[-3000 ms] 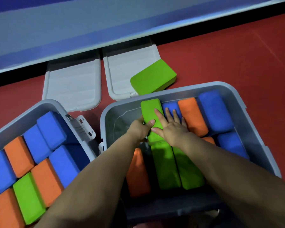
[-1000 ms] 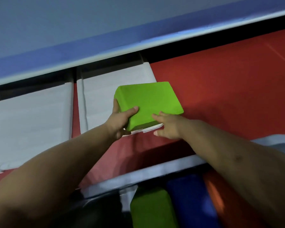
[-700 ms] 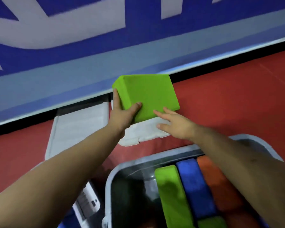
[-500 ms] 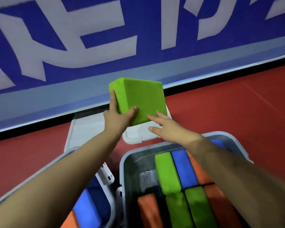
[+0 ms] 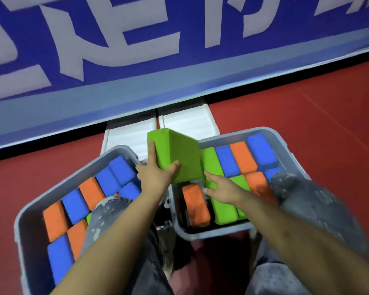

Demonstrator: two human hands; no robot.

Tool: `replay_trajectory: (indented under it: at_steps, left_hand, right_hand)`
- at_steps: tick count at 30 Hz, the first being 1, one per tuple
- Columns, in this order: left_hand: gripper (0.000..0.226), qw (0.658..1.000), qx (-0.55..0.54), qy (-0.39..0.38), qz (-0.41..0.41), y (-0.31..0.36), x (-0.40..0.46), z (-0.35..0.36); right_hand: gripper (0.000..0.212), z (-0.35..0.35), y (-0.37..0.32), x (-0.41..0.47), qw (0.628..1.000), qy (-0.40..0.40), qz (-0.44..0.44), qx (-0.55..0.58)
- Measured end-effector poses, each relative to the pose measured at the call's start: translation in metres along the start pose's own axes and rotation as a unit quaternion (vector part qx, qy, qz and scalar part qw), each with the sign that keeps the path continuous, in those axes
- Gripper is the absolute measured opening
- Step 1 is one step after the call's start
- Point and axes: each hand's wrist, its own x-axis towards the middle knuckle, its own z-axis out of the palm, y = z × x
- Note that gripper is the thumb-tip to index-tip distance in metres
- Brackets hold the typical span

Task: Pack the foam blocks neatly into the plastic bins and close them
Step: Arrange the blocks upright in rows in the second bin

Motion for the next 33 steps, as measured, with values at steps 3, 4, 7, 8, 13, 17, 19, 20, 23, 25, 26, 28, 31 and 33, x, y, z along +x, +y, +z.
replay_trajectory:
  at_steps: [3, 4, 7, 8, 13, 17, 19, 20, 23, 25, 26, 28, 31, 33]
  left_hand:
    - [0.096, 1.000, 0.021, 0.019, -0.012, -0.005, -0.001, 0.014]
    - [0.096, 0.999, 0.033, 0.025, -0.006, -0.005, -0.001, 0.019]
    - [0.096, 0.998, 0.055, 0.035, -0.004, -0.009, 0.003, 0.034]
    - [0.096, 0.998, 0.060, 0.033, -0.009, -0.012, 0.006, 0.038]
    - [0.096, 0.997, 0.064, 0.027, -0.020, -0.020, 0.019, 0.055]
    - [0.098, 0.995, 0.092, -0.002, -0.030, -0.017, 0.026, 0.067]
    - [0.101, 0.993, 0.111, -0.027, -0.032, -0.017, 0.030, 0.071]
    - [0.101, 0.992, 0.118, -0.033, -0.032, -0.017, 0.033, 0.074]
    - [0.102, 0.987, 0.154, -0.038, -0.018, -0.013, 0.039, 0.079]
    - [0.103, 0.982, 0.183, -0.040, -0.006, -0.008, 0.043, 0.082]
    - [0.103, 0.980, 0.195, -0.041, 0.004, -0.007, 0.045, 0.083]
    - [0.104, 0.976, 0.209, -0.053, 0.022, -0.005, 0.048, 0.088]
    - [0.104, 0.978, 0.190, -0.082, 0.035, -0.003, 0.049, 0.094]
    - [0.099, 0.982, 0.147, -0.108, 0.044, -0.004, 0.050, 0.100]
  right_hand:
    - [0.065, -0.013, 0.000, 0.000, 1.000, 0.014, 0.009, -0.007]
    - [0.065, -0.016, 0.000, 0.001, 1.000, 0.020, 0.016, -0.003]
    - [0.068, -0.016, -0.001, 0.008, 0.999, 0.025, 0.028, 0.023]
    - [0.070, -0.014, 0.000, 0.010, 0.998, 0.027, 0.041, 0.026]
    - [0.070, -0.015, 0.000, 0.022, 0.997, 0.032, 0.051, 0.046]
    - [0.068, -0.024, -0.001, 0.036, 0.997, 0.057, 0.037, 0.048]
    - [0.068, -0.032, -0.001, 0.041, 0.996, 0.069, 0.036, 0.044]
    - [0.068, -0.037, 0.000, 0.043, 0.996, 0.069, 0.034, 0.048]
    - [0.068, -0.053, 0.005, 0.047, 0.996, 0.067, 0.024, 0.054]
    - [0.066, -0.061, 0.010, 0.050, 0.997, 0.056, 0.025, 0.048]
    - [0.066, -0.064, 0.013, 0.051, 0.997, 0.048, 0.029, 0.049]
    - [0.066, -0.066, 0.017, 0.053, 0.997, 0.033, 0.037, 0.055]
    - [0.069, -0.069, 0.010, 0.054, 0.998, 0.026, 0.026, 0.044]
    - [0.070, -0.073, 0.004, 0.055, 0.999, 0.030, 0.013, 0.023]
